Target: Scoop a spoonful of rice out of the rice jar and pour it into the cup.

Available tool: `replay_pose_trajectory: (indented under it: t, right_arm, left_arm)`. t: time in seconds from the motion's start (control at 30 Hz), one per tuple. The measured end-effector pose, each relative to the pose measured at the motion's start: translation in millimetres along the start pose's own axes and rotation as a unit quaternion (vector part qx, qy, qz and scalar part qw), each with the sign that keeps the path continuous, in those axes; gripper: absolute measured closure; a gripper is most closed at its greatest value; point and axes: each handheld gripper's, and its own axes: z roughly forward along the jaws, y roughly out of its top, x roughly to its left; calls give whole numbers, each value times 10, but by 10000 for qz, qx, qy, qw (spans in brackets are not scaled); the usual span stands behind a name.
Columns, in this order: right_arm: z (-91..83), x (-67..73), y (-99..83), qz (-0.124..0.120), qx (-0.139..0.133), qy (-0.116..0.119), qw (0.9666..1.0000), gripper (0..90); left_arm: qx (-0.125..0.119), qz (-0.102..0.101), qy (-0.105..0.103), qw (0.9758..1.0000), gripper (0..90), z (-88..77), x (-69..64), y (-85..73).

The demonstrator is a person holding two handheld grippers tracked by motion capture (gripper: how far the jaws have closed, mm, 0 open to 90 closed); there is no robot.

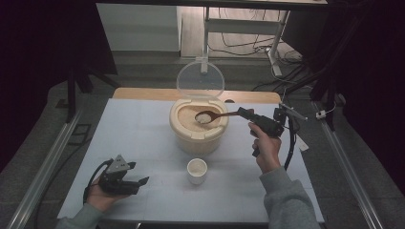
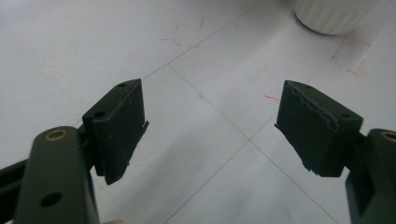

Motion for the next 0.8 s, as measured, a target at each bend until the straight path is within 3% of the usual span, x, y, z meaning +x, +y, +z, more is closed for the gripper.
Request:
replay_pose_trajectory:
  t: [0.8]
  right_arm:
    - [-167, 26, -106, 113, 223, 254, 9994, 830]
  left_arm:
    - [28, 27, -29, 10000, 233, 9, -4, 1]
